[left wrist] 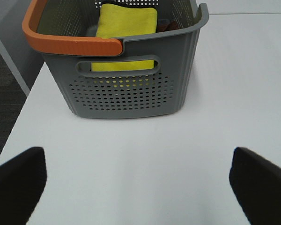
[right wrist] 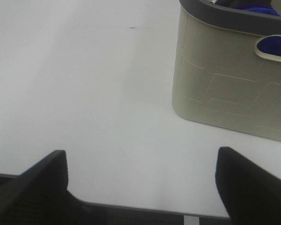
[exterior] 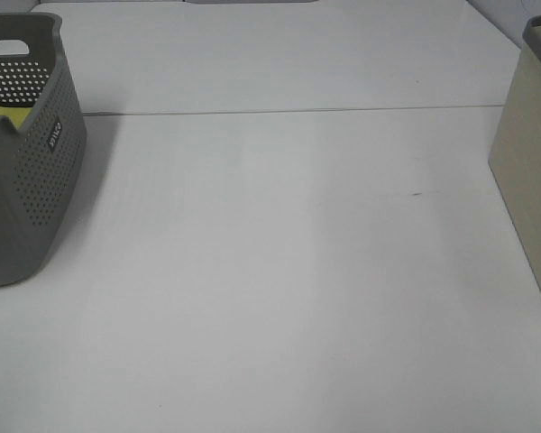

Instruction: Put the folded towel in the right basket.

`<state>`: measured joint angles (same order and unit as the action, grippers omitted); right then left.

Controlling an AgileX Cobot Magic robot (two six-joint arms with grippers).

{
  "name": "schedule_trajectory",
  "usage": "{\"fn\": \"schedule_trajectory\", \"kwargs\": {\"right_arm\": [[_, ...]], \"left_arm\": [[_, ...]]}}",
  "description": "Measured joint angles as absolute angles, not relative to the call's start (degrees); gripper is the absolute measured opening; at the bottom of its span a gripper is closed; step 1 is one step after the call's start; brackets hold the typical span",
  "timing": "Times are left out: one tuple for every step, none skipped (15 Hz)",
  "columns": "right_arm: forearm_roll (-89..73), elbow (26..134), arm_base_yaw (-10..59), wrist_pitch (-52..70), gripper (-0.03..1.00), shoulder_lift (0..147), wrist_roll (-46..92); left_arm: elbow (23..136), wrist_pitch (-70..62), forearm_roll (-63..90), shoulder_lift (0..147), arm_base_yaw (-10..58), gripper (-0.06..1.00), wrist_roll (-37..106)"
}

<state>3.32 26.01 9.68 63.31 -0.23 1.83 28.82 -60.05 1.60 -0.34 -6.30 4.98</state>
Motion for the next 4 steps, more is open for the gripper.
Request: {"fn": "schedule_trajectory", "kwargs": {"right_arm": [[3.32, 26.01, 9.68, 63.31, 0.83, -0.23, 1.83], [3.32, 26.01, 9.68, 63.31, 0.83, -0.23, 1.83], [3.32, 26.01, 9.68, 63.31, 0.83, -0.23, 1.83], [3.32, 26.01, 9.68, 63.31, 0.83, -0.23, 1.83]], "left_arm": [[28.82, -60.05, 1.60, -0.34, -6.30, 0.99, 4.98], [28.82, -60.05, 1.60, -0.34, -6.30, 0.99, 4.98], [28.82, -60.05, 1.60, -0.34, -6.30, 0.99, 4.98], [28.82, -60.05, 1.60, -0.34, -6.30, 0.99, 4.98]]}}
